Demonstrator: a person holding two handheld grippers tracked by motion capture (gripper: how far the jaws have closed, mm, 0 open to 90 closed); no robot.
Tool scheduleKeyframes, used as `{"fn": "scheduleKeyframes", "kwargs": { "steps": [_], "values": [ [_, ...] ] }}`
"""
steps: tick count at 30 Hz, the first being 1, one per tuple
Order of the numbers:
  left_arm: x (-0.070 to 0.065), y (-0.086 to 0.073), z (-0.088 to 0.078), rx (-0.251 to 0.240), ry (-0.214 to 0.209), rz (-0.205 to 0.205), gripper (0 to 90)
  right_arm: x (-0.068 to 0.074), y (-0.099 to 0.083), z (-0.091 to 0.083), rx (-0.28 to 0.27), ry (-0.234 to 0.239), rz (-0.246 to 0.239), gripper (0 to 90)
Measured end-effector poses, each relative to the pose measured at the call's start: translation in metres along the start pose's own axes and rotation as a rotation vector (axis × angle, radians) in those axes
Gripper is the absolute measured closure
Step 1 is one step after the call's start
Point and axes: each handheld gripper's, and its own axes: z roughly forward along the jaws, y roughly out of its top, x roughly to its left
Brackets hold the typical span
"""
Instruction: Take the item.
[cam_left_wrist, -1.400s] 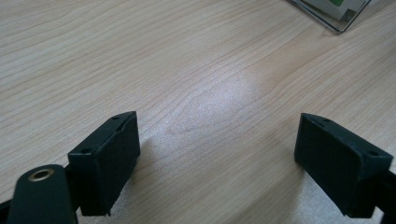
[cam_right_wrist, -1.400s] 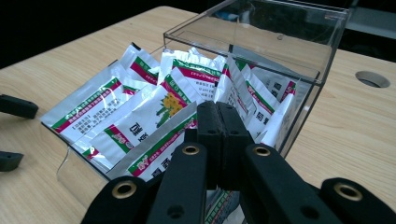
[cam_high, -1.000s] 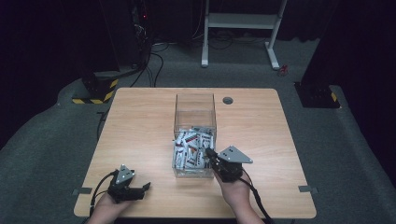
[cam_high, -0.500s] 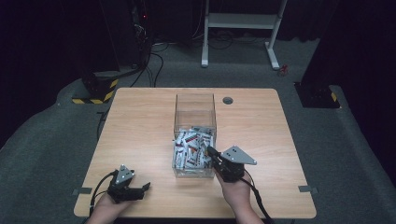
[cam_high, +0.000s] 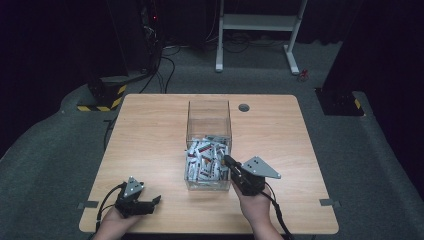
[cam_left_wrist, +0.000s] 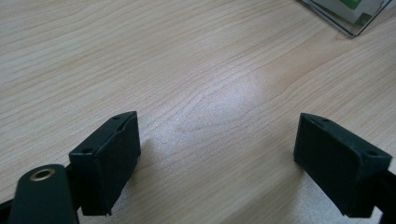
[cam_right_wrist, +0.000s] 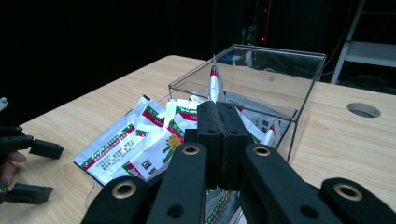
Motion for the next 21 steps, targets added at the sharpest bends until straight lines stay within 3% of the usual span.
{"fn": "scheduleKeyframes", "kwargs": {
  "steps": [21],
  "values": [
    [-0.0003, -0.0013, -0.0013, -0.001, 0.003, -0.002, 14.8, -0.0001, 0.0093, -0.0093, -0.057, 0.008, -0.002, 90.0]
  ]
}}
